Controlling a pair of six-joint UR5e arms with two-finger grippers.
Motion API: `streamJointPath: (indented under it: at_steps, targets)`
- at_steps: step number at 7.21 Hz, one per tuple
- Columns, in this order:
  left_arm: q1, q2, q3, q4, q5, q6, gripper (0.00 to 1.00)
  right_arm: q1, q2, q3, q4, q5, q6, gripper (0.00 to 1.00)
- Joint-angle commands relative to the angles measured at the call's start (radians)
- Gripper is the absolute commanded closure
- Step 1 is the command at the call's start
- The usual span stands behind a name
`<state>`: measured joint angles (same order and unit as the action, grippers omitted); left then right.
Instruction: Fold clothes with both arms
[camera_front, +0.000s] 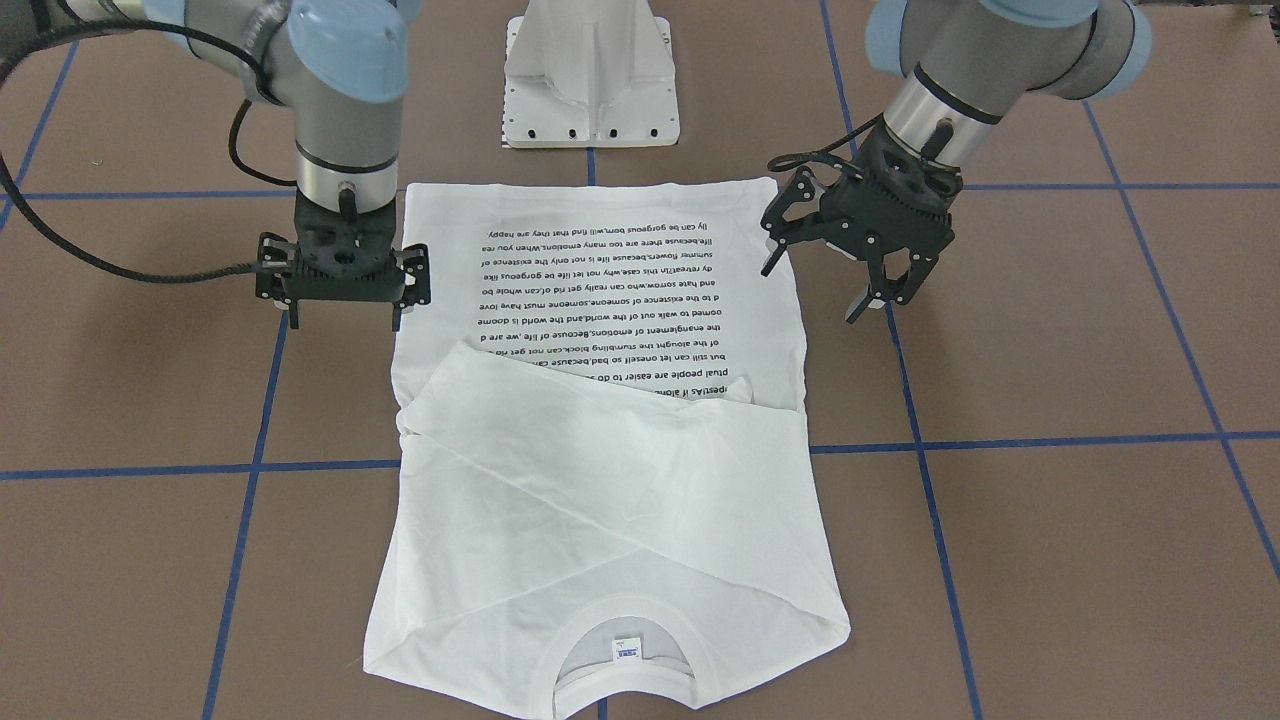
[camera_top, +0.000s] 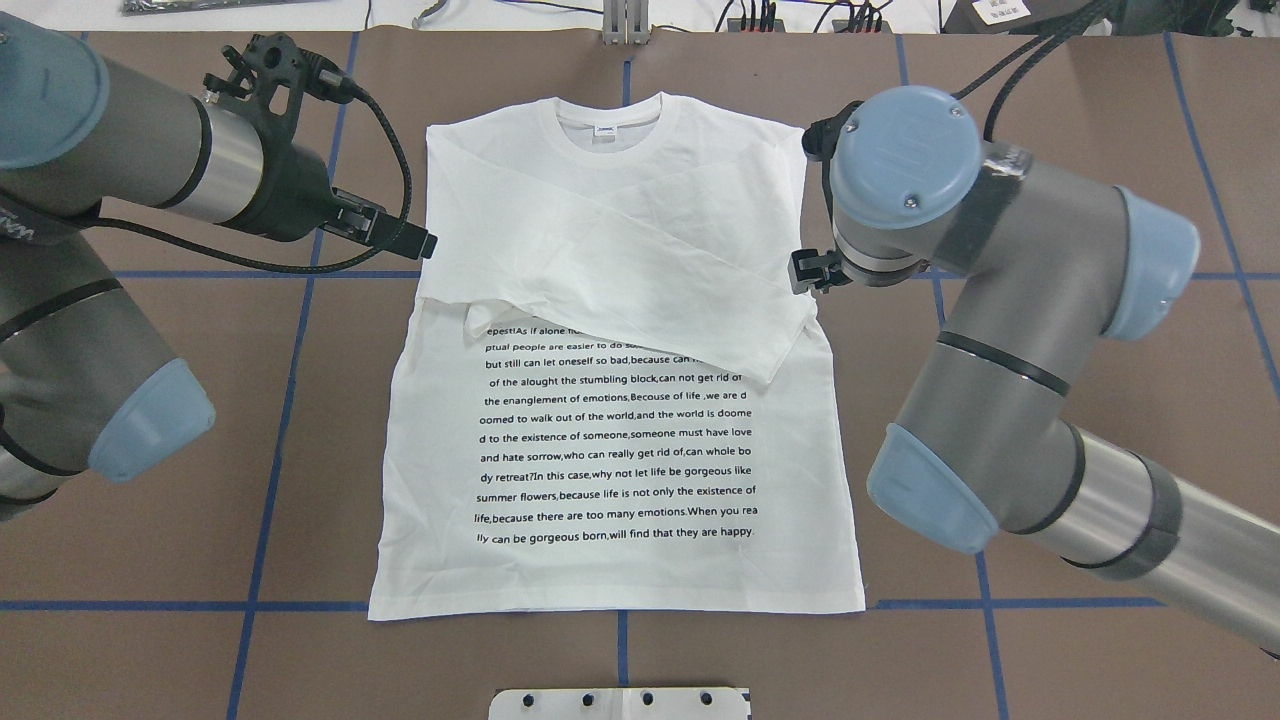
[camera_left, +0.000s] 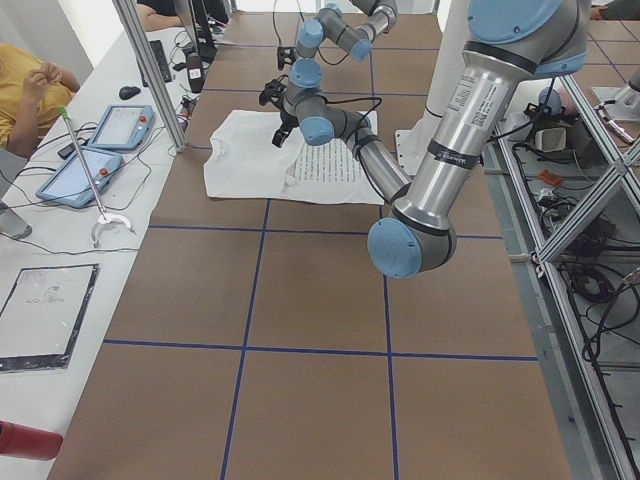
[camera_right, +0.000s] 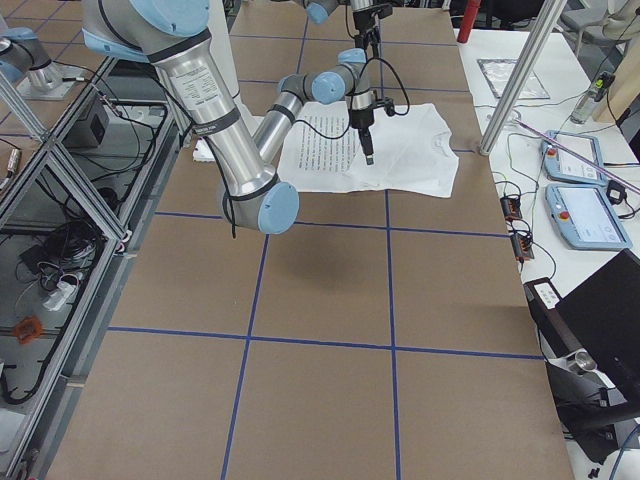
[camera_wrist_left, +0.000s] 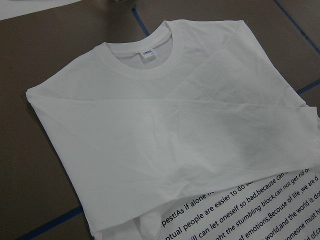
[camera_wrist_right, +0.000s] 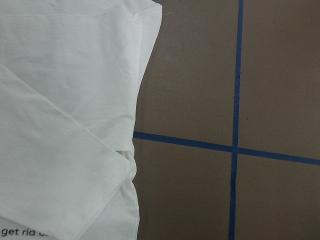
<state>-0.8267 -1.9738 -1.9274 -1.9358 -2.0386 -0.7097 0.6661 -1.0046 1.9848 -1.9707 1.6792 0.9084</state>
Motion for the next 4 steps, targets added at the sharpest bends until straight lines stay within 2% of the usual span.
streamJointPath:
  at_steps: [1,2,3,4]
  targets:
    - [0.0,0.123,-0.088,0.0,0.003,-0.01,0.0,-0.006,-0.055,0.133,0.019,0.06,0.129,0.0]
    - [0.0,0.194,-0.128,-0.005,0.011,-0.089,0.0,-0.067,-0.122,0.158,0.12,0.054,0.227,0.0]
    - [0.015,0.278,-0.2,-0.009,0.014,-0.153,0.0,-0.129,-0.229,0.161,0.318,0.022,0.318,0.0]
    - [0.049,0.377,-0.261,-0.014,0.043,-0.169,0.0,-0.245,-0.306,0.195,0.39,-0.083,0.436,0.0]
